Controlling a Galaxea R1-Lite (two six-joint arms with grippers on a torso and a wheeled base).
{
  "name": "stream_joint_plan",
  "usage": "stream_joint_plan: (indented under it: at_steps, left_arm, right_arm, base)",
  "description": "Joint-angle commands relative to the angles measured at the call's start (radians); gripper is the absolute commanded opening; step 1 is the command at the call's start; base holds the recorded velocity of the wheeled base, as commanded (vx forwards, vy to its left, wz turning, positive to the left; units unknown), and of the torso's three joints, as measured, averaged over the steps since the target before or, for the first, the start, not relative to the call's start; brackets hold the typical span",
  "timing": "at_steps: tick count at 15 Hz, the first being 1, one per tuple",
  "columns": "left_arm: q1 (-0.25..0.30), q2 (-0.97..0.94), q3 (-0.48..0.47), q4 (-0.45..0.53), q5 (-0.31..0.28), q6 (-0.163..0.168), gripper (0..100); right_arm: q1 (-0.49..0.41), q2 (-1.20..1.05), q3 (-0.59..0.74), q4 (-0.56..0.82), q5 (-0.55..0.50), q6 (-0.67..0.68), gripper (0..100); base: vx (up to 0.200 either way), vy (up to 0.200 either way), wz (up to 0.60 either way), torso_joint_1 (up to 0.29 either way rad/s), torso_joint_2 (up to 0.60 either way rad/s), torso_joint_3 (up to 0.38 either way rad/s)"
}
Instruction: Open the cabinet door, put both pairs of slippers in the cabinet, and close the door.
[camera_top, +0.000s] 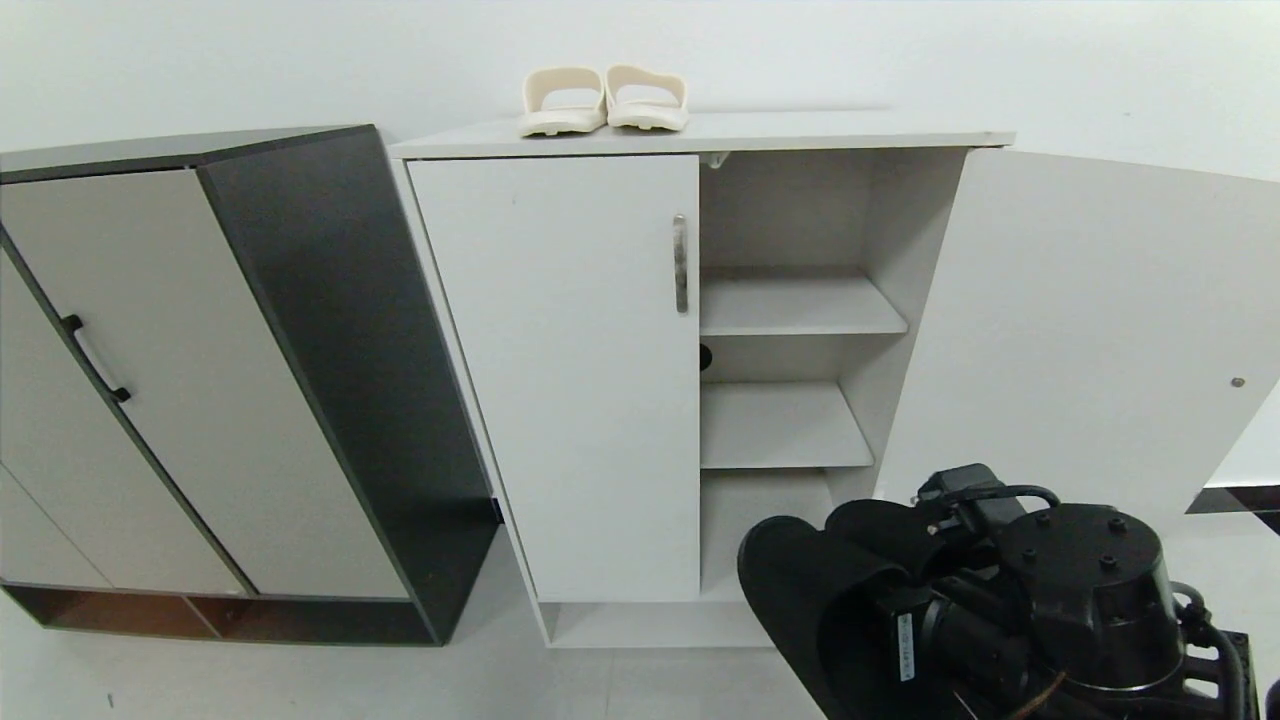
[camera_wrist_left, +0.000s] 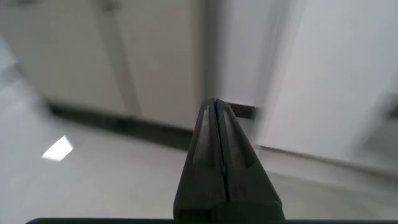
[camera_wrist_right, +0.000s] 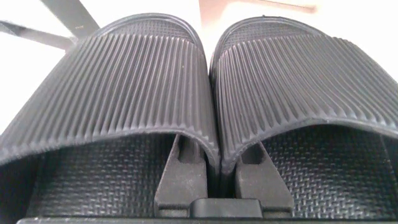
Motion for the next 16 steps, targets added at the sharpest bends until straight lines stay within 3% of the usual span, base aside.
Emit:
stream_joint_plan:
  at_steps: [1,2,3,7,9,16]
  left_arm:
    - [0.003,-0.132,0.036,-0.004,-0.189,0.019,0]
    - [0.005,-0.142,0.041,0.034,-0.302,0.027,0]
    - [0.005,-0.133,0.033,0.058,-0.313,0.038,0]
    - [0.008,-0.15,0.041,0.037,-0.31,0.032,0]
    - [0.008,-0.15,0.039,0.037,-0.312,-0.004,0]
    - [0.008,-0.15,0.039,0.037,-0.312,-0.004,0]
  right_arm:
    - [0.007,0.002,0.001,-0.001,0.004,0.001,0]
    - [0.013,0.004,0.006,-0.001,0.004,0.001,0]
    - [0.018,0.007,0.008,-0.001,0.004,-0.001,0]
    - [0.044,0.012,0.018,-0.019,0.002,0.001,0]
    - [0.061,0.015,0.012,-0.039,-0.001,0.001,0]
    - [0.078,0.022,0.075,-0.088,-0.007,0.007,0]
  base:
    - [0.0,0.0,0.0,0.0,0.0,0.0]
    - [0.0,0.0,0.0,0.0,0.0,0.0]
    - [0.0,0.0,0.0,0.0,0.0,0.0]
    - [0.0,0.0,0.0,0.0,0.0,0.0]
    - [0.0,0.0,0.0,0.0,0.0,0.0]
    - [0.0,0.0,0.0,0.0,0.0,0.0]
